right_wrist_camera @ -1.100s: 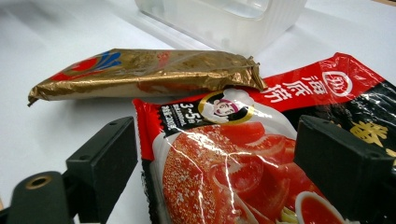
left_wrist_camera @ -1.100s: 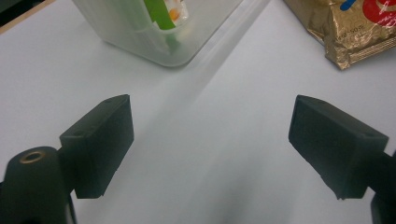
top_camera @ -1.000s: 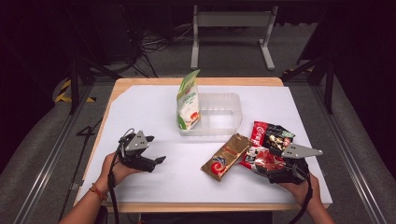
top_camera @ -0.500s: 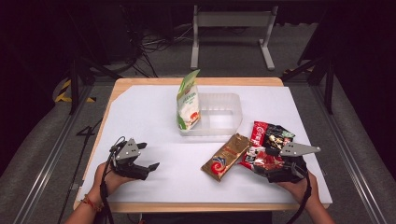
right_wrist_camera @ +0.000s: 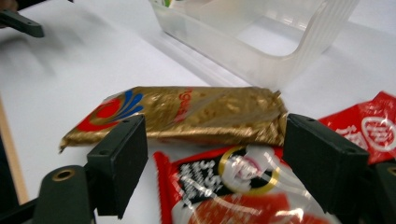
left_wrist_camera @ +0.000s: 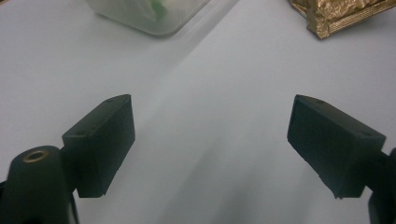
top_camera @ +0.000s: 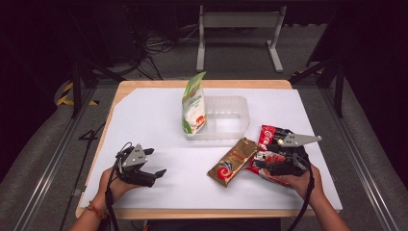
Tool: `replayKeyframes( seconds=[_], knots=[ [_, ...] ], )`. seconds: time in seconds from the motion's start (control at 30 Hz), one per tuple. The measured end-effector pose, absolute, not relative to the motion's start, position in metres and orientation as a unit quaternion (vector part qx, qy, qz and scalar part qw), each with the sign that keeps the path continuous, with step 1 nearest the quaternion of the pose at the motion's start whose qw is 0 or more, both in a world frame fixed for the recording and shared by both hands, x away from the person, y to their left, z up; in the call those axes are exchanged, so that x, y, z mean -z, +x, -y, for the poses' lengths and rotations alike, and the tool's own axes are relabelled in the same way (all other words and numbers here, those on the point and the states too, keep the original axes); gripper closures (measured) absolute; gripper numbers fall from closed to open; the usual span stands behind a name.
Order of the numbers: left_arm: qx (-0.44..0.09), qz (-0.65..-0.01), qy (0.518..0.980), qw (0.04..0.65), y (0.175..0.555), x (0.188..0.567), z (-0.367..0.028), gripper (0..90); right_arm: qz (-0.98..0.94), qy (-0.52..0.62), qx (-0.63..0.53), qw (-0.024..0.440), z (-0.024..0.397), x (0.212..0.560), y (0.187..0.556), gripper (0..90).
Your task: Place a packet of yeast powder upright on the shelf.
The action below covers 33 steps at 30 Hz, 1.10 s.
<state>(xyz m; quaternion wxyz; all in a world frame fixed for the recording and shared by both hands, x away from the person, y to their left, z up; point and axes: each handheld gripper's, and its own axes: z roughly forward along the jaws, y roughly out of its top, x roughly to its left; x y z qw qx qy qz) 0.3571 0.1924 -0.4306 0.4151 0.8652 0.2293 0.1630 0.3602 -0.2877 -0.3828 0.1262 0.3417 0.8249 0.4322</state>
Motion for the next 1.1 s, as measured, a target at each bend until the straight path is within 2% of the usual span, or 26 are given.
replayKeyframes(
  seconds=[0.2, 0.53, 0.7, 0.8, 0.87, 1.03, 1.1],
  knots=[
    [-0.160, -0.232, 0.866, 0.413, 0.358, 0.432, -0.191, 15.9, -0.833, 0.355, -0.416, 0.084, 0.273, 0.386, 0.402, 25.2],
    [-0.159, -0.234, 0.868, 0.409, 0.359, 0.433, -0.191, 15.9, -0.831, 0.400, -0.382, 0.050, 0.282, 0.407, 0.428, 27.5],
    [-0.159, -0.232, 0.870, 0.406, 0.359, 0.434, -0.190, 15.7, -0.831, 0.402, -0.382, 0.043, 0.281, 0.409, 0.428, 23.1],
    [-0.161, -0.228, 0.871, 0.405, 0.359, 0.434, -0.189, 15.7, -0.833, 0.395, -0.385, 0.034, 0.279, 0.409, 0.428, 25.9],
    [-0.161, -0.228, 0.870, 0.405, 0.359, 0.434, -0.190, 15.8, -0.833, 0.383, -0.398, 0.010, 0.278, 0.409, 0.426, 31.2],
    [-0.162, -0.230, 0.871, 0.403, 0.359, 0.435, -0.189, 15.8, -0.839, 0.385, -0.383, 0.007, 0.272, 0.411, 0.427, 36.2],
    [-0.165, -0.229, 0.871, 0.402, 0.359, 0.434, -0.190, 15.8, -0.841, 0.388, -0.377, 0.001, 0.271, 0.413, 0.429, 41.2]
  ],
)
